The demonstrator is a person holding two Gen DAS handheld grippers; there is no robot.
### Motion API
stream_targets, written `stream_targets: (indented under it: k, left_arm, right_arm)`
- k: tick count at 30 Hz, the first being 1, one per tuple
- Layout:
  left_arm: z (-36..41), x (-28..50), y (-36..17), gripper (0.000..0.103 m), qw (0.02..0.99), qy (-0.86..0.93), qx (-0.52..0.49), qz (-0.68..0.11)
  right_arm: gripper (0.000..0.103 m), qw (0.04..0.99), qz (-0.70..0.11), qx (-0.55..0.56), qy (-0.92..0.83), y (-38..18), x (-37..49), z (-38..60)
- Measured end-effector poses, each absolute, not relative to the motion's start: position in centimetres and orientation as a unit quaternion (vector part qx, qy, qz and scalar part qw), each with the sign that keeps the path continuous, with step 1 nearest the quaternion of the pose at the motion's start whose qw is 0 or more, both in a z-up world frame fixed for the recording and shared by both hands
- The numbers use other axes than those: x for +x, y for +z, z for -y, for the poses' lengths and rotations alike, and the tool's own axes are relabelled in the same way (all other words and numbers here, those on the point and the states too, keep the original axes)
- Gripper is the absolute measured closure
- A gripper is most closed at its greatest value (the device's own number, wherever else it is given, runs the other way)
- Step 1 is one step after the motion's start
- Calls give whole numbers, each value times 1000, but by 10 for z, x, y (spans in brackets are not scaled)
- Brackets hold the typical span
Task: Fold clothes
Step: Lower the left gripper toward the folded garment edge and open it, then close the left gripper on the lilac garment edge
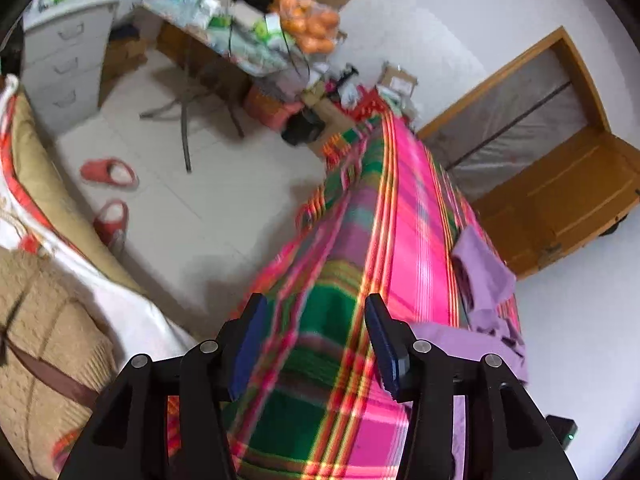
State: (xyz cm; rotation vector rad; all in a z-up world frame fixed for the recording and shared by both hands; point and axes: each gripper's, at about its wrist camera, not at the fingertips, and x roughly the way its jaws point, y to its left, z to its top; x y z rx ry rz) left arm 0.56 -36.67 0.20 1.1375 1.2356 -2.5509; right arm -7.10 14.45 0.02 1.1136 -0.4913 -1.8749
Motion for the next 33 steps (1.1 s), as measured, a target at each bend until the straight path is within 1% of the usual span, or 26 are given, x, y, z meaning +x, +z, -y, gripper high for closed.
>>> stream_targets:
  k: [1,2,5,7,11,16,19,25,31,32,33]
  left_arm:
    - [363,3,0,50,23,-829,378,-411]
    - [359,4,2,48,14,-831,377,-409]
    - [357,12,20,48,-19,-848,327,-417]
    - [359,21,35,48,-26,-860,288,-421]
    - [356,32,49,47,-35,-870,270,-411]
    - [346,31,37,46,-37,-864,291,-409]
    - [331,22,24,46,-29,-861,320,-394]
    - [298,1,7,46,-30,-862,371,-344]
    - [268,-10,9,46,-25,-882,372,-287]
    - [264,-10,9,48,-25,-885,372,-280]
    - [261,-11,9,61,-28,-885,373,-276]
  right_arm:
    - [65,438,198,448,-754,0,-71,-144]
    - [65,438,197,448,-754,1,-71,-144]
    - [65,438,198,448,-754,1,-73,-144]
    - [65,438,197,448,-754,0,-73,-144]
    - [65,438,199,448,-753,0,-74,-145]
    - [65,438,199,447,-754,0,-75,-144]
    - [65,438,201,446,-755,0,-75,-145]
    - [65,434,201,444,-758,1,-75,-146]
    - [64,427,193,441,-766,3,-71,-147]
    - [62,426,187,440,-768,4,-68,-146]
    - [62,426,179,438,-771,6,-65,-144]
